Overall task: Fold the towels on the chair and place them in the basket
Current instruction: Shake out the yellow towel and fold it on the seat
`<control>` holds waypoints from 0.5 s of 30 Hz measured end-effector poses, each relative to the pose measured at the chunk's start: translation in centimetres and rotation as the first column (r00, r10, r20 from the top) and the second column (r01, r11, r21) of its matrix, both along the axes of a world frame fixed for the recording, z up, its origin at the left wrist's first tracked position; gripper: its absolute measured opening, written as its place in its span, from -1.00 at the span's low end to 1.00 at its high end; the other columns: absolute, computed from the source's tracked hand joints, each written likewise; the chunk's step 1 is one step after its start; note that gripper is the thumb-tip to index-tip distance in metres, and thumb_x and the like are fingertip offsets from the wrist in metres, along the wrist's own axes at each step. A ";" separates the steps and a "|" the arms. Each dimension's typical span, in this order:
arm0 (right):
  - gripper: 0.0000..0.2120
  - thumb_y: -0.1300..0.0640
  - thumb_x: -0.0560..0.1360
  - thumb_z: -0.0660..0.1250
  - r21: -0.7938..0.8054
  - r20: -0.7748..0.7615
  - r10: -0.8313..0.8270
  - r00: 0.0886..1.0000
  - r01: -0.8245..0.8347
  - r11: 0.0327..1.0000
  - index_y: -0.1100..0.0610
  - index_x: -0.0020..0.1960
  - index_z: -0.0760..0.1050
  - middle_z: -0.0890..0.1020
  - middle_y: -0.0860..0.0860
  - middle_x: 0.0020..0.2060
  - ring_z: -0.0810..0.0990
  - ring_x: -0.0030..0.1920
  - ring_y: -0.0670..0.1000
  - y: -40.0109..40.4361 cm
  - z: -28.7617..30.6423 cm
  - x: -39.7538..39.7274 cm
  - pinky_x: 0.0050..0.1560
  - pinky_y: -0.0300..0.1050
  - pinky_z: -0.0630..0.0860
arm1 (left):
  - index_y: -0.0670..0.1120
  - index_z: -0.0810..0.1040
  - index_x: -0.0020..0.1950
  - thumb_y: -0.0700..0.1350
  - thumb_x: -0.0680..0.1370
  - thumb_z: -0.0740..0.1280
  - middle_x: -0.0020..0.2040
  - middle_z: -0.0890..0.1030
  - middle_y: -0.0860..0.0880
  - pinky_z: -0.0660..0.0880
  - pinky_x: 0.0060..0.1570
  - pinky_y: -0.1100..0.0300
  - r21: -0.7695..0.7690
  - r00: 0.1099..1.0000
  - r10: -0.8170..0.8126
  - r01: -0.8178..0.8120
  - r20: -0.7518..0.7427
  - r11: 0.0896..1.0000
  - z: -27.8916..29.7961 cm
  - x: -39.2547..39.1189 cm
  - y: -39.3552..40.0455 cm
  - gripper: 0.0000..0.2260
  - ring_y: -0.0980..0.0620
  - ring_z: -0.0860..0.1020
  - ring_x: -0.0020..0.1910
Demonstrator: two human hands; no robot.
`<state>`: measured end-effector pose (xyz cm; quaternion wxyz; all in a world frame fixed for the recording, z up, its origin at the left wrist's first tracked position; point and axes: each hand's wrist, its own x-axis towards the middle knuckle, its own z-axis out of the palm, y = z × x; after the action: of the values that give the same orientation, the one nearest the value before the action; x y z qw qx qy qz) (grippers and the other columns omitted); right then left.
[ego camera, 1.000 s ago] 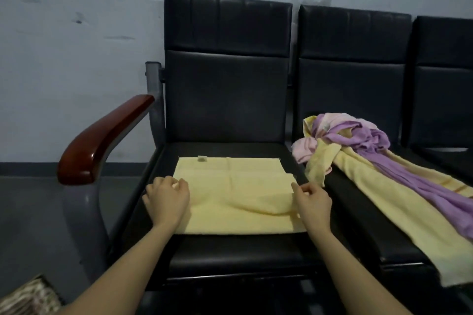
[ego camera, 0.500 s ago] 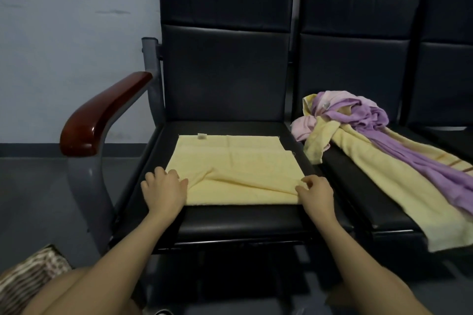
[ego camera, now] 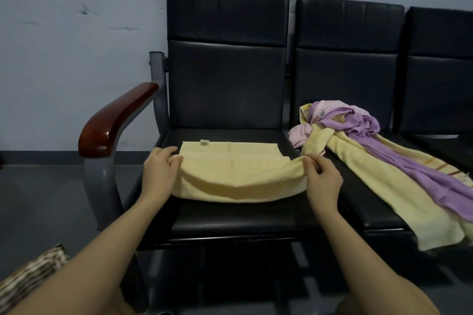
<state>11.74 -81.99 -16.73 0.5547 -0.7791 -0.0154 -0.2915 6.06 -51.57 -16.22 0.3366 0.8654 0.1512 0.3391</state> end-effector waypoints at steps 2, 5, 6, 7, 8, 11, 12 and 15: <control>-0.88 0.17 0.54 0.33 0.062 0.010 0.031 0.999 -0.031 0.998 0.13 0.02 0.63 0.61 -0.06 -0.14 0.57 -0.04 -0.04 0.3 1.0 -0.2 0.11 -0.08 0.49 | -0.23 0.54 0.26 -0.20 0.54 0.34 0.19 0.53 -0.18 0.32 0.22 0.10 -0.043 1.000 -0.004 0.004 -0.001 0.999 0.7 0.0 0.0 -0.71 -0.15 0.47 0.19; -0.85 0.17 0.55 0.33 0.043 0.028 -0.014 0.999 0.013 0.999 0.18 0.07 0.62 0.53 0.04 0.01 0.48 -0.03 -0.08 0.2 1.5 -0.1 0.13 -0.17 0.41 | -0.24 0.57 0.20 -0.21 0.52 0.37 0.17 0.54 -0.20 0.33 0.23 0.07 -0.033 0.999 0.023 -0.024 -0.040 0.999 1.4 0.0 0.4 -0.74 -0.16 0.48 0.17; -0.84 0.17 0.55 0.33 0.039 0.021 -0.023 1.000 0.022 0.999 0.18 0.07 0.62 0.53 0.05 0.02 0.47 -0.02 -0.09 0.1 1.5 0.0 0.16 -0.16 0.40 | -0.25 0.60 0.14 -0.21 0.52 0.37 0.13 0.55 -0.20 0.33 0.19 0.08 -0.020 0.999 0.023 -0.024 -0.042 1.000 1.5 0.0 0.5 -0.78 -0.15 0.48 0.15; -0.85 0.16 0.55 0.33 0.043 0.015 -0.020 1.000 0.019 0.999 0.16 0.06 0.63 0.56 0.03 0.01 0.49 0.00 -0.08 0.0 1.5 0.0 0.21 -0.09 0.42 | -0.25 0.62 0.08 -0.21 0.53 0.36 0.09 0.55 -0.19 0.34 0.14 0.11 -0.012 0.999 0.016 -0.016 -0.036 1.000 1.6 -0.1 0.6 -0.83 -0.14 0.49 0.12; -0.85 0.15 0.54 0.33 0.057 0.014 -0.011 1.000 0.010 0.998 0.13 0.05 0.63 0.59 0.00 -0.01 0.52 0.02 -0.07 -0.1 1.4 0.0 0.24 0.00 0.43 | -0.24 0.63 0.03 -0.20 0.54 0.34 0.05 0.55 -0.18 0.34 0.07 0.12 -0.007 1.000 0.009 -0.009 -0.023 1.000 1.8 -0.3 0.6 -0.85 -0.14 0.50 0.08; -0.86 0.12 0.54 0.34 0.151 0.018 0.027 0.999 -0.030 0.988 0.08 0.04 0.64 0.66 -0.08 -0.09 0.57 0.04 -0.09 -0.1 2.2 -0.5 0.25 0.03 0.46 | -0.15 0.62 0.02 -0.10 0.58 0.30 0.01 0.53 -0.11 0.34 -0.10 0.10 0.065 0.999 0.053 -0.054 0.010 0.996 2.5 -0.7 0.6 -0.84 -0.12 0.51 -0.02; -0.85 0.14 0.54 0.34 0.193 0.027 0.043 0.999 -0.047 0.980 0.10 0.05 0.64 0.66 -0.08 -0.09 0.58 0.02 -0.10 -0.1 2.6 -0.6 0.21 -0.03 0.49 | -0.13 0.62 0.03 -0.08 0.59 0.29 0.00 0.54 -0.10 0.33 -0.13 0.10 0.119 0.997 0.071 -0.074 0.028 0.990 2.7 -0.7 0.6 -0.83 -0.13 0.51 -0.04; -0.85 0.21 0.53 0.34 0.349 0.071 0.056 0.996 -0.077 0.934 0.12 0.10 0.58 0.59 -0.01 -0.15 0.52 -0.14 -0.10 0.2 4.3 -0.7 -0.04 -0.21 0.49 | -0.10 0.64 0.03 -0.07 0.58 0.30 -0.05 0.60 -0.08 0.36 -0.16 0.10 0.170 0.992 0.053 -0.072 0.116 0.983 4.0 -0.6 0.4 -0.83 -0.11 0.53 -0.06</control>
<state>11.03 -81.83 -12.42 0.6939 -0.6575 -0.0060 -0.2936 5.50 -51.16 -12.21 0.2570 0.8660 0.1295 0.4089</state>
